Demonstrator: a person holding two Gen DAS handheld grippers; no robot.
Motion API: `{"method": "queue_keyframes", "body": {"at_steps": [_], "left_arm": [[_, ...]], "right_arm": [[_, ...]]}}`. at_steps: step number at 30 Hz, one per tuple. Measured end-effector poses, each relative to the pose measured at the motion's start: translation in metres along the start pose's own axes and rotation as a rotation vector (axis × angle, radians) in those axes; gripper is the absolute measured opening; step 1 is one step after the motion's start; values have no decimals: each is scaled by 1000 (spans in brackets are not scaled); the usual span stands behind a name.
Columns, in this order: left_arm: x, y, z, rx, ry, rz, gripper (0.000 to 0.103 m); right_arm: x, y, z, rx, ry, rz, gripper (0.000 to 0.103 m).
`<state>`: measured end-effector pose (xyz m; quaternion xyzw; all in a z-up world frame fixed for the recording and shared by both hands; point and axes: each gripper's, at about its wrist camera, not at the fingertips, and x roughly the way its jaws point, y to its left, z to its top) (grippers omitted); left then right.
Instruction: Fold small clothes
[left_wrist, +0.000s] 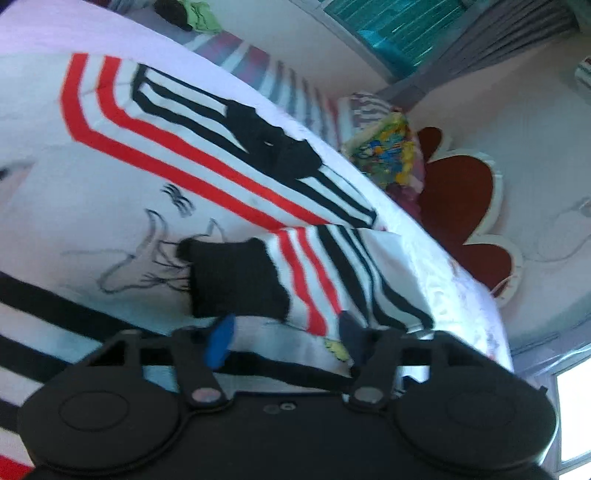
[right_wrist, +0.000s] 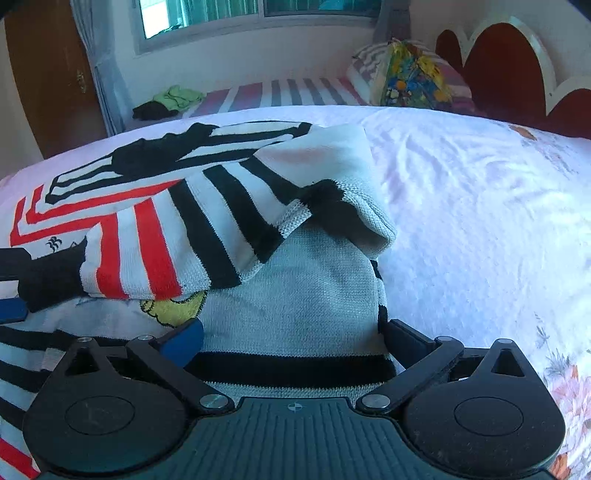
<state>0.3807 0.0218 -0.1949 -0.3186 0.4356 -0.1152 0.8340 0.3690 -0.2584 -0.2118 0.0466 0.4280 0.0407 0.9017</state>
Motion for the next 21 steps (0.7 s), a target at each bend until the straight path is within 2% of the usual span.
{"method": "queue_keyframes", "body": {"at_steps": [1, 2, 3, 5, 7, 10, 14, 17, 18, 19, 21], "left_arm": [[6, 5, 0, -38, 18, -6, 18], [13, 11, -1, -96, 47, -23, 9], [17, 18, -3, -155, 65, -31, 6], [20, 25, -12, -235, 66, -27, 6], [22, 28, -17, -258, 13, -14, 23], [30, 30, -9, -296, -57, -28, 23], [36, 32, 2, -318, -108, -33, 30], [47, 38, 9, -344, -110, -34, 27], [47, 40, 9, -359, -111, -37, 24], [46, 41, 9, -372, -116, -40, 16], [44, 40, 7, -356, -138, -31, 10]], "right_arm": [[-1, -1, 0, 6, -1, -1, 103], [-3, -2, 0, 14, -2, 2, 103], [-5, -3, 0, 22, -4, 8, 103], [-10, -6, 0, 40, -11, 19, 103], [-14, -7, 0, 43, -25, 30, 103], [-18, -4, 0, 19, -45, 20, 103], [-21, -1, 1, 7, -64, 31, 103], [-21, 3, 3, -17, -78, 25, 103], [-22, 4, 4, -21, -79, 26, 103], [-21, 4, 4, -22, -80, 29, 103], [-20, 4, 4, -24, -82, 25, 103]]}}
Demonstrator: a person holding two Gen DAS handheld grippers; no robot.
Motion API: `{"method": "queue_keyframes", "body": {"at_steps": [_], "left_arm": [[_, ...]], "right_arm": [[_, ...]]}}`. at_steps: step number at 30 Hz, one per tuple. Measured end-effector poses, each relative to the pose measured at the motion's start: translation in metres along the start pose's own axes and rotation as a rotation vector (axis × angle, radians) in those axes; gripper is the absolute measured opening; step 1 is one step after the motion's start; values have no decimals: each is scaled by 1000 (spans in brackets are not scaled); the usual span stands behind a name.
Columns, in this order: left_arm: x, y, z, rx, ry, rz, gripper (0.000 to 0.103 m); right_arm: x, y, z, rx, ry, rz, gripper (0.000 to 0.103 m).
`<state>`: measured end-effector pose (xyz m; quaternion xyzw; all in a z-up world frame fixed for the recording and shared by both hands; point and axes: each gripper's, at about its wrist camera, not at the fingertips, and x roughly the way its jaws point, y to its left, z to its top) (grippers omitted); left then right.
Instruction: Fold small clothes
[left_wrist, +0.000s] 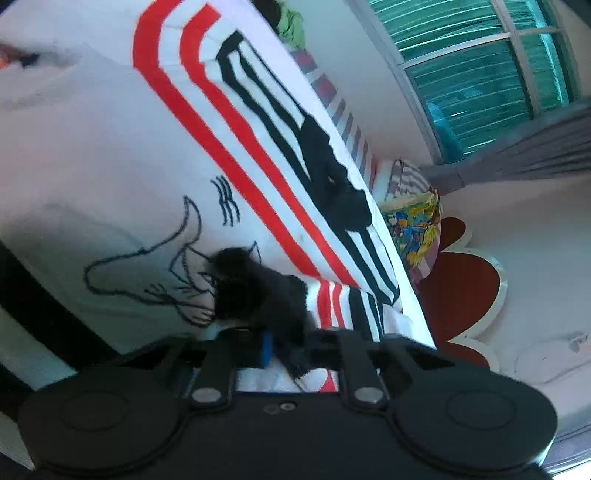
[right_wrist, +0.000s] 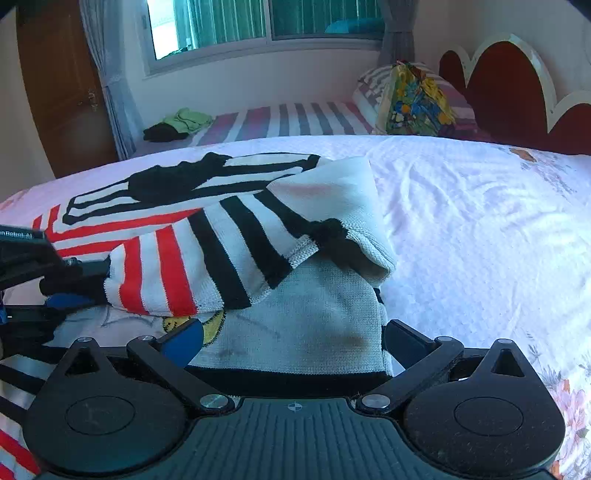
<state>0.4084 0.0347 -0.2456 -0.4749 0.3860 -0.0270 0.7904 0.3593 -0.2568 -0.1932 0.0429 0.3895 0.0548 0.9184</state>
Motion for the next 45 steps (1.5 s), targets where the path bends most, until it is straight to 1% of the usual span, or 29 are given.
{"method": "queue_keyframes", "body": {"at_steps": [3, 5, 8, 10, 11, 13, 15, 17, 19, 20, 23, 25, 26, 28, 30, 31, 32, 33, 34, 36, 37, 39, 41, 42, 43, 44, 45], "left_arm": [[-7, -1, 0, 3, -31, 2, 7], [-15, -8, 7, 43, -67, -21, 7], [-28, -23, 26, 108, -96, -61, 7], [-35, -30, 42, 151, -123, -64, 7], [-35, -31, 50, 157, -134, -54, 7], [-30, -29, 59, 160, -121, -32, 7], [-25, -24, 61, 185, -97, 5, 7], [-19, -19, 57, 208, -52, 30, 7], [-14, -20, 55, 232, -48, 57, 7], [-12, -21, 54, 238, -46, 63, 8], [-15, -24, 55, 232, -42, 76, 12], [-26, -24, 53, 235, -45, 86, 21], [-34, -18, 54, 250, -55, 103, 22], [-48, -13, 55, 298, -70, 138, 22], [-61, -8, 57, 305, -91, 167, 22], [-65, -9, 59, 310, -89, 163, 22], [-68, -12, 60, 324, -85, 154, 22], [-68, -18, 61, 346, -80, 143, 22], [-67, -23, 62, 363, -66, 127, 24], [-58, -27, 62, 342, -40, 128, 25], [-53, -30, 61, 347, -39, 139, 25], [-46, -36, 58, 372, -37, 153, 25], [-43, -41, 52, 396, -15, 118, 25], [-40, -45, 49, 414, -11, 121, 26], [-34, -48, 48, 428, -5, 127, 26], [-27, -48, 47, 436, 8, 134, 26], [-20, -45, 49, 433, 20, 155, 26]], "right_arm": [[0, -2, 1, 8, -10, -7, 103], [-3, -2, 2, 3, -28, -21, 103], [-5, 0, 7, -36, -65, -58, 103], [-1, 1, 11, -63, -76, -91, 103], [4, 1, 12, -71, -75, -105, 103], [14, 3, 14, -88, -61, -107, 103], [23, 6, 15, -108, -60, -109, 102], [29, 6, 18, -91, -59, -85, 102], [32, 1, 22, -47, -57, -44, 92], [33, -3, 26, -8, -39, -13, 82], [31, -17, 35, 89, -44, 16, 82], [31, -24, 44, 118, -52, 2, 82], [32, -28, 49, 124, -53, -13, 82], [41, -32, 56, 118, -20, -39, 82], [52, -34, 56, 99, 44, -40, 81], [55, -36, 54, 104, 65, -31, 76], [57, -39, 52, 126, 82, 10, 57], [55, -41, 52, 148, 79, 23, 52], [54, -42, 51, 149, 80, 21, 46], [50, -43, 54, 160, 85, 39, 27], [48, -44, 53, 155, 80, 37, 25], [48, -46, 51, 140, 75, -13, 23], [47, -47, 48, 147, 72, -12, 24], [46, -44, 48, 126, 70, -23, 24], [44, -43, 51, 121, 66, -33, 24], [43, -44, 55, 132, 58, -21, 25], [39, -45, 60, 134, 33, 4, 31]]}}
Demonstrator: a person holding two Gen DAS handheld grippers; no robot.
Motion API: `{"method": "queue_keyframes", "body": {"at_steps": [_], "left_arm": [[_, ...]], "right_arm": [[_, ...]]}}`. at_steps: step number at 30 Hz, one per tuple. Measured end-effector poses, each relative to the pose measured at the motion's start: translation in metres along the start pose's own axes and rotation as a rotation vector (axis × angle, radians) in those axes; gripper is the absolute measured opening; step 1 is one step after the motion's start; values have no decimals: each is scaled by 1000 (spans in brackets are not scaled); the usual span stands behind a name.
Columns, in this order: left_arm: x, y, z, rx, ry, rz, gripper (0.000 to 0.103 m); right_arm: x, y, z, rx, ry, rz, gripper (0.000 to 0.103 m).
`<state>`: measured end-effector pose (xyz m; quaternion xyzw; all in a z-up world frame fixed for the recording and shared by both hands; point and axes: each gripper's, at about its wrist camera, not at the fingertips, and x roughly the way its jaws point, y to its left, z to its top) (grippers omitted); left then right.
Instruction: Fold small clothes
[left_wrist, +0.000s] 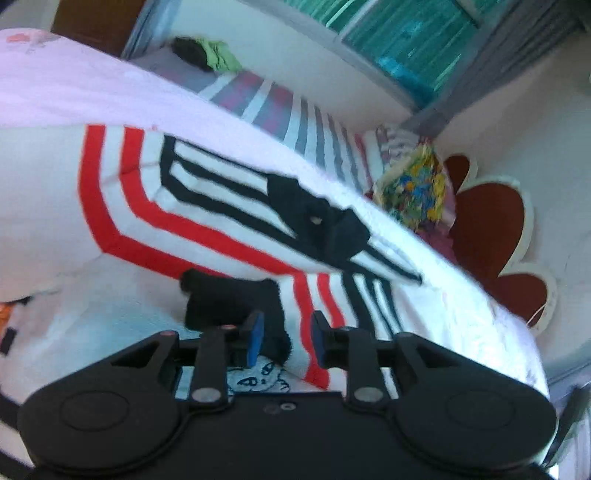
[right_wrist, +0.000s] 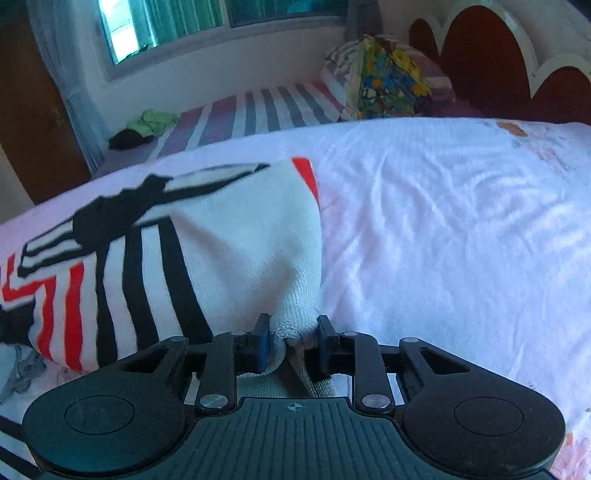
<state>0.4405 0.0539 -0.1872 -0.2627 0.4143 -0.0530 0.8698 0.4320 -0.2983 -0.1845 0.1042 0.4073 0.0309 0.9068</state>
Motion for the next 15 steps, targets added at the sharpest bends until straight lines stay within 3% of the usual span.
{"method": "queue_keyframes", "body": {"at_steps": [2, 3, 6, 11, 13, 14, 15], "left_arm": [[12, 11, 1, -44, 28, 42, 25], [14, 18, 2, -74, 35, 40, 19], [11, 24, 1, -109, 27, 33, 18], [3, 9, 1, -6, -41, 87, 27], [11, 11, 3, 2, -20, 108, 24], [12, 14, 3, -4, -28, 105, 24], [12, 15, 3, -1, -34, 104, 23]], "right_arm": [[4, 3, 13, -23, -30, 7, 46], [10, 3, 21, -13, -35, 8, 54], [35, -4, 43, 61, -21, 40, 54], [72, -19, 73, 142, 4, 53, 54], [83, -24, 81, 145, 24, 38, 54], [88, -24, 82, 131, 35, 26, 38], [89, -23, 82, 106, 28, 5, 30]]}}
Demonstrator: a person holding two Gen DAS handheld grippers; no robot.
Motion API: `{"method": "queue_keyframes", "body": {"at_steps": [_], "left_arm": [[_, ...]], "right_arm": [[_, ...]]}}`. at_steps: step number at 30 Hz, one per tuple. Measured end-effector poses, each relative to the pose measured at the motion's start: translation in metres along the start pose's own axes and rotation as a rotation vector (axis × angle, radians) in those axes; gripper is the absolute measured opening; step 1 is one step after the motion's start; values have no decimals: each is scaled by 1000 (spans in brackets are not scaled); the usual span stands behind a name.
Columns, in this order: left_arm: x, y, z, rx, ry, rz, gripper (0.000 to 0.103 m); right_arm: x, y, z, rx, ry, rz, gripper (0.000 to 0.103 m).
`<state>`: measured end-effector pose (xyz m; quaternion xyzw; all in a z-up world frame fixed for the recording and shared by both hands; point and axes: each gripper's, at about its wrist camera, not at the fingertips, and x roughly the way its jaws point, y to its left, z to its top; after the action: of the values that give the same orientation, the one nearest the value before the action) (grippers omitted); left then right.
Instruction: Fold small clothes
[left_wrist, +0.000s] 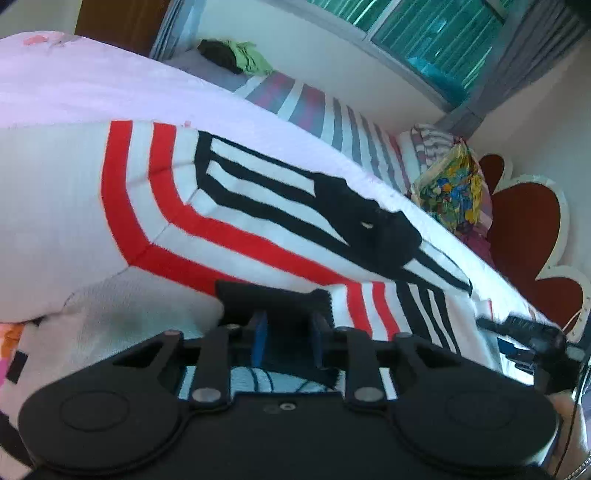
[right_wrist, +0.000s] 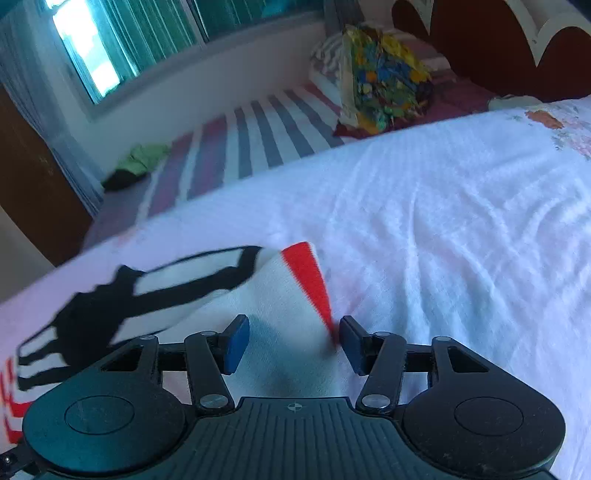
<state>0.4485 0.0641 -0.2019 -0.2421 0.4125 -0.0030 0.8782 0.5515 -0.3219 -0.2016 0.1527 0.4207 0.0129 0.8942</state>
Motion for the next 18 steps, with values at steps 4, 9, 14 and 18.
{"method": "queue_keyframes", "body": {"at_steps": [4, 9, 14, 18], "left_arm": [[-4, -1, 0, -1, 1, 5, 24], [-25, -13, 0, 8, -45, 46, 71], [-50, -14, 2, 47, -79, 59, 74], [-72, 14, 4, -23, -82, 84, 74]], "right_arm": [[-1, -1, -3, -38, -21, -56, 30], [-42, 28, -18, -129, -93, -24, 31], [-70, 86, -65, -247, -41, 121, 31], [-84, 132, -98, -300, -15, 213, 31]]}}
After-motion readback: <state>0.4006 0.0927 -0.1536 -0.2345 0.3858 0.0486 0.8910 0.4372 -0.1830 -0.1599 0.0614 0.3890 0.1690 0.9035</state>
